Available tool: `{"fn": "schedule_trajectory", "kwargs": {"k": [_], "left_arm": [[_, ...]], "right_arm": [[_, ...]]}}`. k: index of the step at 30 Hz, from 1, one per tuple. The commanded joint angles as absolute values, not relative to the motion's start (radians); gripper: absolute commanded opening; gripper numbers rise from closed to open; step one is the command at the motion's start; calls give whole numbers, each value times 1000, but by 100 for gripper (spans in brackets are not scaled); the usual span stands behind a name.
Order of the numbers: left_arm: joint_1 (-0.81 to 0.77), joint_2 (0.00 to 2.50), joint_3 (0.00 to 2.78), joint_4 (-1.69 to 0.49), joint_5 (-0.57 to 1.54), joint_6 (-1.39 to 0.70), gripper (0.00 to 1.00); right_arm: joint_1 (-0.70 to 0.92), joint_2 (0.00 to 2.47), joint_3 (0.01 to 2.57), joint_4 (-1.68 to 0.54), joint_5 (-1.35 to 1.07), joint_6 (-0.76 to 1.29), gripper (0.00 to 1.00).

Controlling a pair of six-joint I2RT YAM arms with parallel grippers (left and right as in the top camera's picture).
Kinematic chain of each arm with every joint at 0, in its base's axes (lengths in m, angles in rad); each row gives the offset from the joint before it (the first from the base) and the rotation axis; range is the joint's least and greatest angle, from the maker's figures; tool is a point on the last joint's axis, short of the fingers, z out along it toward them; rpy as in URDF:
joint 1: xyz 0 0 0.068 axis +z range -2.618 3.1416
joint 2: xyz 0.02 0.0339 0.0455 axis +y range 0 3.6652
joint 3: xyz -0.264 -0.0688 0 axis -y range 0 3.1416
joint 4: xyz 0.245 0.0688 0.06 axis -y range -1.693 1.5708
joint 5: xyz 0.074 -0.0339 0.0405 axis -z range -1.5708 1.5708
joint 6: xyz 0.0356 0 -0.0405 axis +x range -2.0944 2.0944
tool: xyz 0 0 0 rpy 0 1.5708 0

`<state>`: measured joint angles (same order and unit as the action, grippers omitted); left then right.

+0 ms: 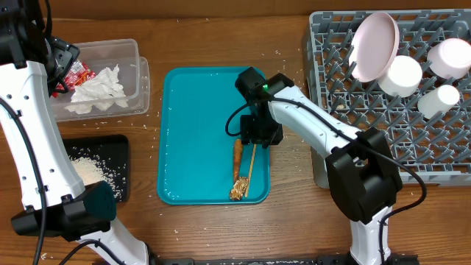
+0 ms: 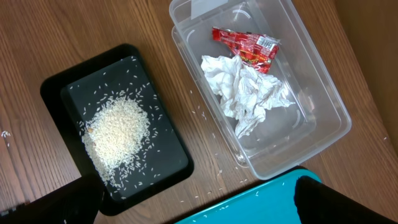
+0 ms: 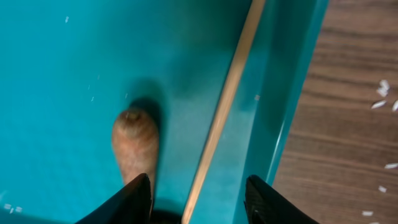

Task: Sort waste into correct bins and load items into the dishwasher
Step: 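Lower the right gripper and grasp the wooden skewer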

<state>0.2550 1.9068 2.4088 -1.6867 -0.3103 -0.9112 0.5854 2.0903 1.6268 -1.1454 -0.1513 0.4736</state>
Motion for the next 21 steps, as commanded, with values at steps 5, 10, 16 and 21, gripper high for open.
{"fn": "schedule_trajectory", "kwargs": {"k": [5, 10, 16, 21], "left_arm": [[248, 1896, 2408, -1688, -314, -923, 100], [248, 1896, 2408, -1687, -314, -923, 100], [248, 1896, 2408, -1687, -314, -923, 100], [248, 1896, 2408, -1688, -314, -923, 100]], "right_arm": [[590, 2085, 1565, -1077, -113, 504, 47], [595, 2088, 1527, -1046, -113, 529, 44], [616, 2089, 1470, -981, -133, 528, 43], [641, 2090, 1464, -973, -131, 529, 41]]}}
